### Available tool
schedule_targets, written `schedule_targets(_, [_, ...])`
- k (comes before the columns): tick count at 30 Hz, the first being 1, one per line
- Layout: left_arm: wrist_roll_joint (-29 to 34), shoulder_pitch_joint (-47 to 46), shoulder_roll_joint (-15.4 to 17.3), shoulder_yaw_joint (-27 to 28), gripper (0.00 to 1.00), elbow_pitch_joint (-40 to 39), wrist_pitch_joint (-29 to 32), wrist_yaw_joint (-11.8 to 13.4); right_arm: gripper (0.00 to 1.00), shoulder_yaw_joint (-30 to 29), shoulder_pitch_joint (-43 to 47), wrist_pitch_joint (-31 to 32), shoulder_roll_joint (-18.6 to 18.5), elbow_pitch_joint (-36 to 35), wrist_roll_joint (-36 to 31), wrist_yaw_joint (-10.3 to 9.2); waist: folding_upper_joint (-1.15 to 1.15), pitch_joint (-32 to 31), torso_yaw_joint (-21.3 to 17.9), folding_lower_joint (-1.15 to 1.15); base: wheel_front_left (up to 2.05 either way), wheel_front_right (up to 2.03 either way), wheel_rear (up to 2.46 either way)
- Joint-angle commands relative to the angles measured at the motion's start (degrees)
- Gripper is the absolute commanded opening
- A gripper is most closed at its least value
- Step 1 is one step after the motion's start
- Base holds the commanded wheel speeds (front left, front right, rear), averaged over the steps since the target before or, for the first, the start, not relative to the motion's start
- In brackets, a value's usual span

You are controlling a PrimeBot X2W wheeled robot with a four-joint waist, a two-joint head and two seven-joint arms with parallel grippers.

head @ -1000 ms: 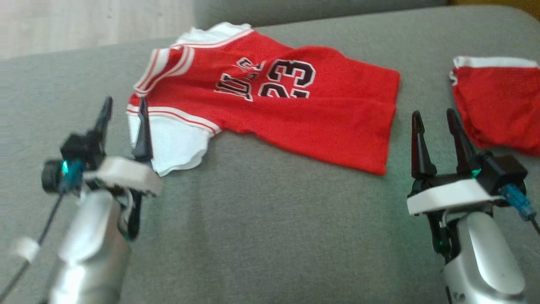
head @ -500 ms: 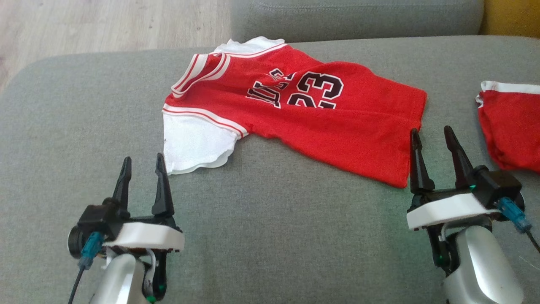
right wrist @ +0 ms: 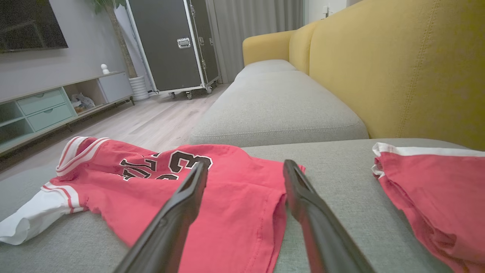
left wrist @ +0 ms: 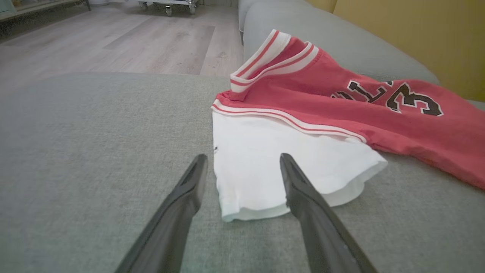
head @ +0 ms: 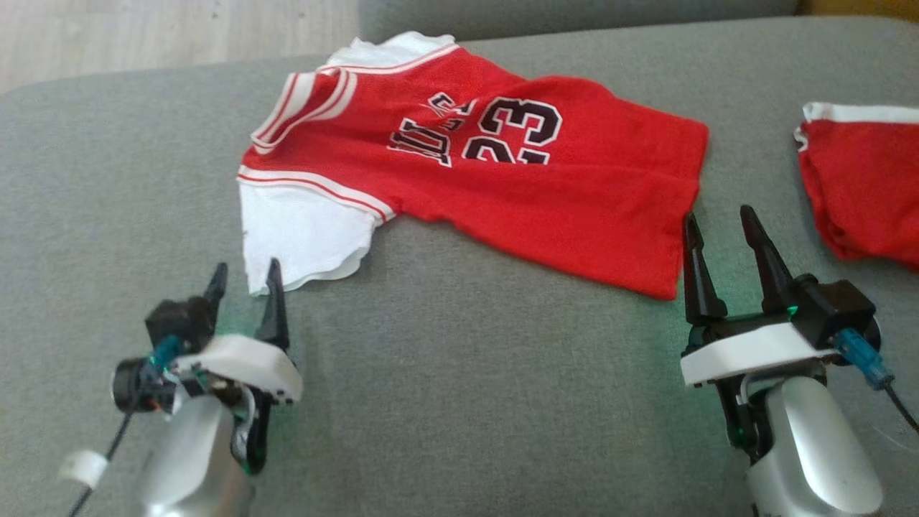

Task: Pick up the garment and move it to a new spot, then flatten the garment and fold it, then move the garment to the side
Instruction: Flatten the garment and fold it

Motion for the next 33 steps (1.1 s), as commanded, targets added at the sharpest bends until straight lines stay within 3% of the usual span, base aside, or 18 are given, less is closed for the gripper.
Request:
schedule_targets(1, [-0.41, -3.67, 1.9, 2.18, 1.0, 0.56, 0.67, 0.46, 1.0, 1.35, -2.68, -0.63, -0.04, -2.08, -0.12, -0.05, 0.0, 1.39, -1.26, 0.0, 0.0, 0.0, 0.0])
schedule_targets(7, [-0.95, -7.69, 3.14, 2.79, 1.0, 8.93, 5.34, 2.26, 1.0, 1.05, -3.55, -0.63, -0.04, -2.74, 0.27, -0.05, 0.0, 3.32, -3.27, 0.0, 0.0, 0.0, 0.0])
schedule_targets(15, [-1.56, -9.4, 3.24, 1.98, 1.0, 15.37, 10.19, 1.88, 1.0, 0.85, -3.79, -0.63, -0.04, -3.29, 0.88, -0.05, 0.0, 3.92, -4.41, 0.0, 0.0, 0.0, 0.0])
schedule_targets(16, [-1.69, -9.53, 3.3, 1.87, 0.75, 16.05, 10.75, 1.62, 1.0, 0.83, -3.8, -0.63, -0.04, -3.32, 0.95, -0.05, 0.0, 3.88, -4.45, 0.0, 0.0, 0.0, 0.0])
schedule_targets(17, [-1.77, -9.64, 3.32, 1.73, 0.02, 16.54, 11.02, 1.34, 1.0, 0.81, -3.79, -0.63, -0.04, -3.31, 1.0, -0.05, 0.0, 3.78, -4.44, 0.0, 0.0, 0.0, 0.0])
schedule_targets(24, [-2.1, -9.97, 3.51, 1.52, 0.0, 16.25, 6.09, 0.35, 1.0, 0.77, -3.36, -0.63, -0.04, -1.47, 0.67, -0.05, 0.0, 2.29, -3.57, 0.0, 0.0, 0.0, 0.0])
schedule_targets(33, [-2.15, -9.1, 2.63, 1.71, 0.0, 7.68, -5.25, -1.2, 1.0, -0.42, -3.79, 0.15, -0.04, 10.32, 0.18, -0.05, 0.0, -0.35, -1.75, 0.0, 0.0, 0.0, 0.0])
